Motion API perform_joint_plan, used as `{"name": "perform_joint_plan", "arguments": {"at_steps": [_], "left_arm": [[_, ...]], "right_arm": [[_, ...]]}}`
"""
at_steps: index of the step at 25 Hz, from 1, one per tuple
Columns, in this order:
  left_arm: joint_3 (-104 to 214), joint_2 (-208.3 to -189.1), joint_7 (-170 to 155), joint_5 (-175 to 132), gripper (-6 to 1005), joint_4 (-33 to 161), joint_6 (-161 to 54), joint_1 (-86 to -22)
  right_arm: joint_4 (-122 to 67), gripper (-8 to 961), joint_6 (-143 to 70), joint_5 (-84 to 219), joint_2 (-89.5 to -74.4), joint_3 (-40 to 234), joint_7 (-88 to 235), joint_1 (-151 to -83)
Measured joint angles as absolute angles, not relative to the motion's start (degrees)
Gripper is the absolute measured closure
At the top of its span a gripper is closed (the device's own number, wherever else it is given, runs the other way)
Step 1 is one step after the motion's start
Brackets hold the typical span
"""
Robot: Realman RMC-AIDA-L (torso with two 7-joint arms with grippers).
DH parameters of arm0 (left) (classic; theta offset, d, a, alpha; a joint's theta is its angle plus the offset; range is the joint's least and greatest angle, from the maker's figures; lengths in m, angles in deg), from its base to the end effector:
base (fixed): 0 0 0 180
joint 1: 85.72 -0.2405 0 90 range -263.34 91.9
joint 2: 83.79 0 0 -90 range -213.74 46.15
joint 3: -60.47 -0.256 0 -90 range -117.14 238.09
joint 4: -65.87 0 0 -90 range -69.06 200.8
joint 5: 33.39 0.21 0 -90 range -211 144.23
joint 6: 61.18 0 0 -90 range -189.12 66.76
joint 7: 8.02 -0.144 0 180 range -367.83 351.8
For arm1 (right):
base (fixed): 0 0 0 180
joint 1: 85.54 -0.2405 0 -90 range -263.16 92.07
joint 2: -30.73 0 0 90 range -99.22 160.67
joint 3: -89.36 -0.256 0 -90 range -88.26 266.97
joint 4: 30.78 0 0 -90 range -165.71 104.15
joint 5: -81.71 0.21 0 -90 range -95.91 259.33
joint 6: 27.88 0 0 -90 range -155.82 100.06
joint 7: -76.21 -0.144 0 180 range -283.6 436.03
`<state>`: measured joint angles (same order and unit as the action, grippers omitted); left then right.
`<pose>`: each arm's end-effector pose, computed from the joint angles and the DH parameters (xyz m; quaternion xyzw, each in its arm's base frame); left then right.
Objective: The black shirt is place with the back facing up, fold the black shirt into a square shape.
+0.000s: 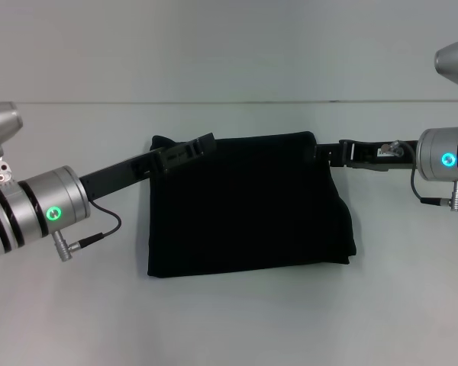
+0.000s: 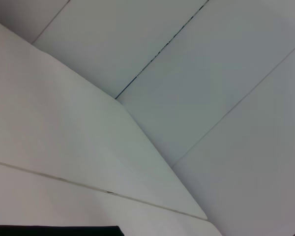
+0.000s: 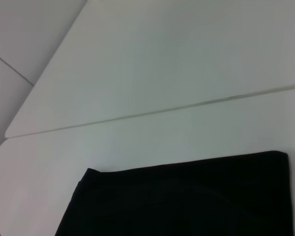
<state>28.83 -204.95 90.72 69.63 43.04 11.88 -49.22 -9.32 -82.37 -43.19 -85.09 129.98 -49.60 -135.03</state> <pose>-0.2498 0.3721 -0.0282 -0.7769 -0.4774 -0.3786 0.1587 0.2380 0.4361 -0.0263 -0.7897 0.5498 0.1683 0.2139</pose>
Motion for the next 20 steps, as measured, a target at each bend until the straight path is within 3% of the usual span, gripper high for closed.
{"name": "perform_joint_plan", "arguments": {"at_steps": [4,6,15,20], "left_arm": [[28.83,-205.00,90.73,69.64,34,43.42,11.43,-49.24],[28.83,-205.09,90.76,69.64,34,43.58,10.95,-49.25],[28.77,-205.33,90.80,69.82,34,43.71,10.10,-49.25],[28.75,-205.35,90.82,70.31,33,43.87,9.19,-49.14]], "right_arm": [[-9.97,196,-82.03,-43.24,-85.12,130.08,-49.64,-135.01],[-10.43,272,-81.92,-43.26,-85.12,130.36,-49.50,-134.91],[-11.10,271,-80.05,-43.28,-86.39,132.20,-49.38,-135.06],[-10.42,270,-78.78,-43.21,-86.39,132.25,-49.28,-135.07]]}}
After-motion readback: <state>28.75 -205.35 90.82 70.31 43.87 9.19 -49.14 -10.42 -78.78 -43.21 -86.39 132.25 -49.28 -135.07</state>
